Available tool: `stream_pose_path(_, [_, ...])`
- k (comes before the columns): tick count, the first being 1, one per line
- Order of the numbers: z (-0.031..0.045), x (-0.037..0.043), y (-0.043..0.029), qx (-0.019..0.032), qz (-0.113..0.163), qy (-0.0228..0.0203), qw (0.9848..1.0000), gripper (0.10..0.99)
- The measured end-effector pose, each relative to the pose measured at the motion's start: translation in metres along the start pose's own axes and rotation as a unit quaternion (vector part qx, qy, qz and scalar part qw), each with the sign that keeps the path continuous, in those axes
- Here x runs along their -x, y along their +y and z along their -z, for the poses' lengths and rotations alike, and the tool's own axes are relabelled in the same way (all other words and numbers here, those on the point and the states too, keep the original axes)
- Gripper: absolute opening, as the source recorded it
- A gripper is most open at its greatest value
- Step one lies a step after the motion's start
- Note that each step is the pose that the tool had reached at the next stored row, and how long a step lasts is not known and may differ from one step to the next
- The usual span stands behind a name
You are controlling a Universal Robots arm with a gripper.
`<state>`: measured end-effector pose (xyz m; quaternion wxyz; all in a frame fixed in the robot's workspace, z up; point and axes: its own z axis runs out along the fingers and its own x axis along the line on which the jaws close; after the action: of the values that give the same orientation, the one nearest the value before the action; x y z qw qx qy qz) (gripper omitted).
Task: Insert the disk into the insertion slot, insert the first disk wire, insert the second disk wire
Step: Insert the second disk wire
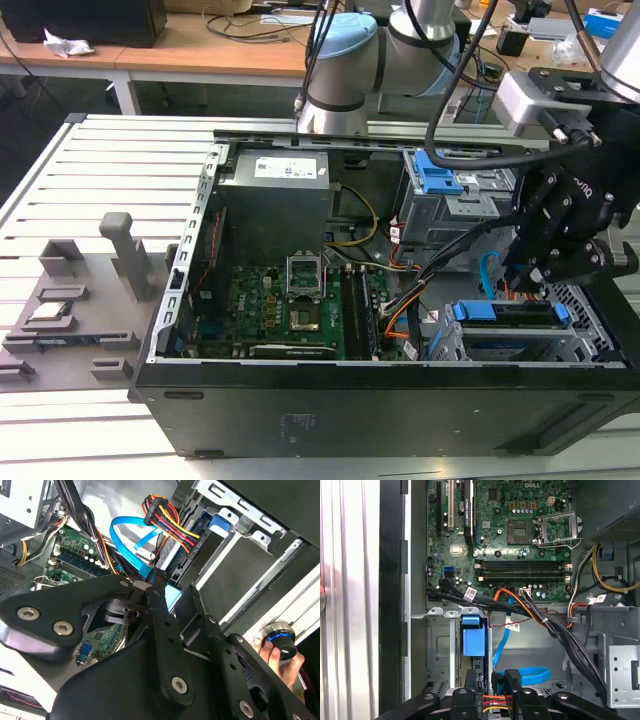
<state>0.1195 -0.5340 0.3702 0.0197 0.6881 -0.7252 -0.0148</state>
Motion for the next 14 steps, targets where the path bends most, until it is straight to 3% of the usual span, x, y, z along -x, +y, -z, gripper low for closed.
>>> stream_pose_path(4, [-0.0002,0.0000,0.0001,0.0000,0.000,0.0000,1.0000,0.361])
stream_pose_path(5, [-0.0004,0.0000,0.0002,0.0000,0.000,0.0000,1.0000,0.220])
stream_pose_path(6, [-0.0004,0.0000,0.0002,0.0000,0.000,0.0000,1.0000,0.220])
stream_pose_path(7, [-0.0004,0.0000,0.0002,0.0000,0.000,0.0000,1.0000,0.161])
stream_pose_path(12, [-0.0014,-0.0012,0.0001,-0.0001,0.000,0.0005,1.0000,0.161])
stream_pose_path(14, [-0.0080,-0.0022,-0.0012,0.0000,0.000,0.0007,1.0000,0.161])
